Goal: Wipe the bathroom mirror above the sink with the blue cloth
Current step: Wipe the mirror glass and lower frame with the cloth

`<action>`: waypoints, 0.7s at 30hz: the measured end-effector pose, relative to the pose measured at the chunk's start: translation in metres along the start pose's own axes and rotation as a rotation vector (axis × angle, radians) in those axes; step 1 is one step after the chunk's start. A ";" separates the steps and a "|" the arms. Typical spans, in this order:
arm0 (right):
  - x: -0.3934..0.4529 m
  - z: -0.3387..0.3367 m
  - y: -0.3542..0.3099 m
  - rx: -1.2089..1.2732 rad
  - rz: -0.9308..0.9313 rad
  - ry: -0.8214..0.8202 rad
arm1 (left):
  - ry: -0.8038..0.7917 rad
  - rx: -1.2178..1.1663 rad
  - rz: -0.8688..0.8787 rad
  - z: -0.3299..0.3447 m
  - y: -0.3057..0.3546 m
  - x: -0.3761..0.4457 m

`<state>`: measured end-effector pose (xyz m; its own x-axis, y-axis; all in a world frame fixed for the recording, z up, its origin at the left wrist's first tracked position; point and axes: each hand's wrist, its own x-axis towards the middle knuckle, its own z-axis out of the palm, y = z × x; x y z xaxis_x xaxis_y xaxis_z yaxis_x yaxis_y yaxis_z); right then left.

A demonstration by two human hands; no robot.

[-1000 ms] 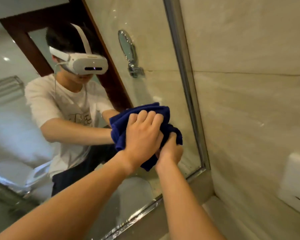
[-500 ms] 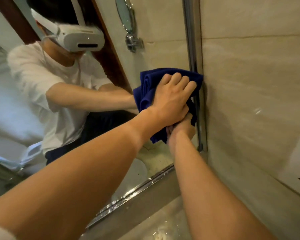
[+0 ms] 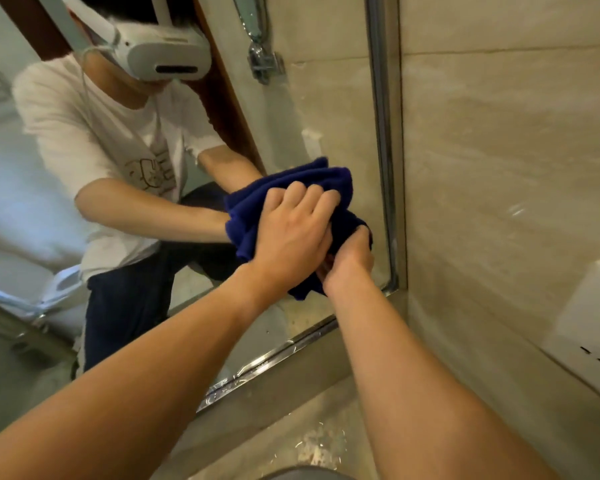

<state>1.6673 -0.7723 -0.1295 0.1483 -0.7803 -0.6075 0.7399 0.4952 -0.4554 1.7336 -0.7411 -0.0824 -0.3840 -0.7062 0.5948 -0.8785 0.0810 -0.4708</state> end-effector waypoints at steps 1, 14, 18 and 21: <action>0.004 -0.002 0.000 -0.001 -0.032 0.005 | -0.022 -0.017 0.018 0.003 0.006 0.009; -0.025 0.012 0.108 -0.221 -0.125 0.209 | 0.071 -0.045 0.063 -0.001 -0.047 -0.081; -0.047 0.016 0.158 -0.301 0.085 0.122 | 0.155 0.050 0.030 -0.006 -0.078 -0.143; -0.047 0.019 0.142 -0.172 0.218 0.066 | 0.152 0.068 -0.029 -0.003 -0.073 -0.136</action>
<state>1.7778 -0.6726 -0.1533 0.2450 -0.6244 -0.7417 0.5717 0.7109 -0.4097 1.8495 -0.6488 -0.1274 -0.4020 -0.5924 0.6982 -0.8706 0.0111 -0.4918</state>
